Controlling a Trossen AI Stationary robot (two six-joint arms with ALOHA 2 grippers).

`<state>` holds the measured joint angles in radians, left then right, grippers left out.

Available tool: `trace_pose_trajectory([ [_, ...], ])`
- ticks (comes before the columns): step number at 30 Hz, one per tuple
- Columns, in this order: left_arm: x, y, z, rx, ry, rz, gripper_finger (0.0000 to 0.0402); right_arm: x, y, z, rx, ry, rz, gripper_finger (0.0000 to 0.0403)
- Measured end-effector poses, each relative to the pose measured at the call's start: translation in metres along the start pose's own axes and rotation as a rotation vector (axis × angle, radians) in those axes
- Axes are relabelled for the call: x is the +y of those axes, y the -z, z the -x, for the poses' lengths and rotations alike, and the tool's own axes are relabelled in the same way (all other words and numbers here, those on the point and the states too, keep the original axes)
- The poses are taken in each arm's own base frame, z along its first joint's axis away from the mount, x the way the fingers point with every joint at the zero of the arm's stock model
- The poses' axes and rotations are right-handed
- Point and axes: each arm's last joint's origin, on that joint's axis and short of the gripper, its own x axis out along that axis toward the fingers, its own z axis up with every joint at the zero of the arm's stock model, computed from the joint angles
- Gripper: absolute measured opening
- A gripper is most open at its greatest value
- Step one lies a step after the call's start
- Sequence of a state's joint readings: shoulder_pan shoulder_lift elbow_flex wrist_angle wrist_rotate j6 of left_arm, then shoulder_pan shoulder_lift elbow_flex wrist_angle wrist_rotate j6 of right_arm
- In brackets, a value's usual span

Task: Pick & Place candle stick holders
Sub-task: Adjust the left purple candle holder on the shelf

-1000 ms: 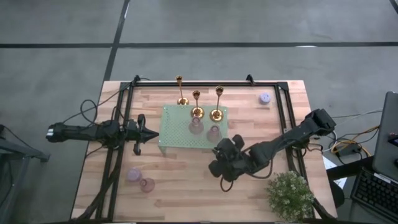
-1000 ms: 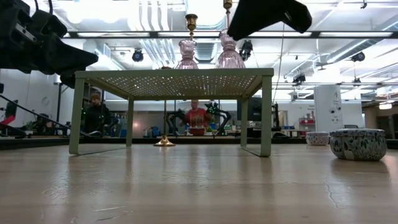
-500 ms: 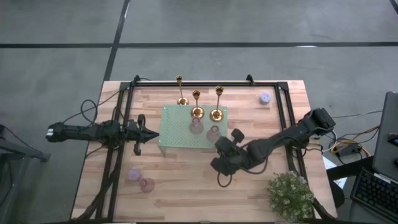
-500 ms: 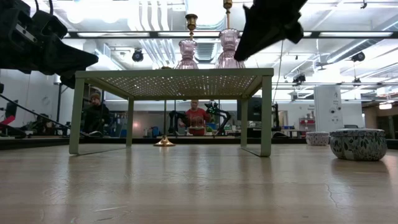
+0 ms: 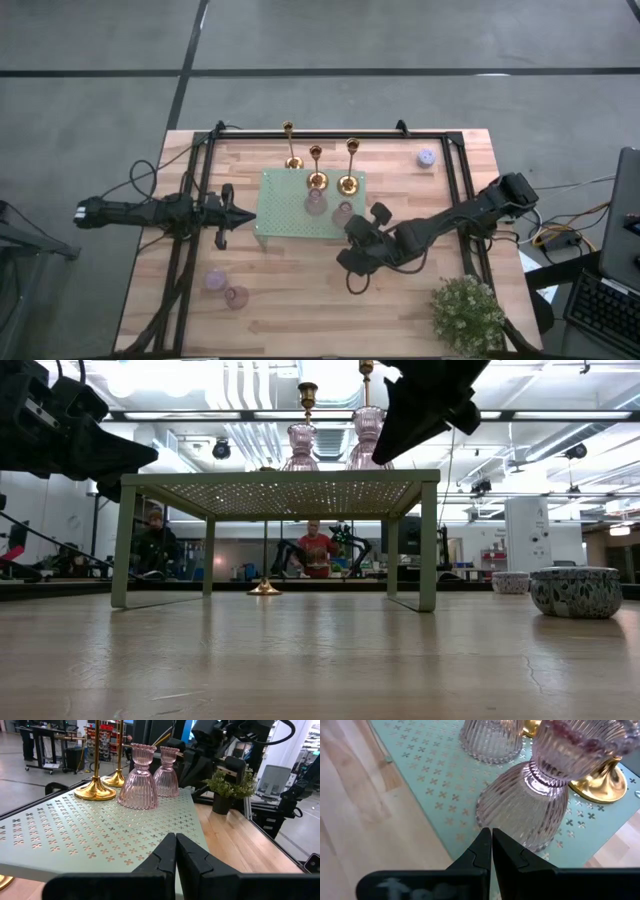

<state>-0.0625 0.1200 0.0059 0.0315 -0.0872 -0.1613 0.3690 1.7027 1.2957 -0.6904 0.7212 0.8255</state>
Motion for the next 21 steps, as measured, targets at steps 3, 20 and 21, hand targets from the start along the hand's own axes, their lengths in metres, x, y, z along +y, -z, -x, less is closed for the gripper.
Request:
trace_pose_trajectory([
  [3, 0.000, 0.000, 0.000, 0.000, 0.000, 0.000, 0.0014, -0.001, -0.001, -0.001, 0.000, 0.006, -0.002, 0.0008],
  [20, 0.000, 0.000, 0.000, 0.000, 0.000, 0.000, 0.0014, -0.010, -0.009, -0.010, -0.005, 0.044, -0.035, 0.0008],
  [21, 0.000, 0.000, 0.000, 0.000, 0.000, 0.000, 0.0014, -0.010, -0.009, -0.011, -0.005, 0.046, -0.038, 0.0008],
])
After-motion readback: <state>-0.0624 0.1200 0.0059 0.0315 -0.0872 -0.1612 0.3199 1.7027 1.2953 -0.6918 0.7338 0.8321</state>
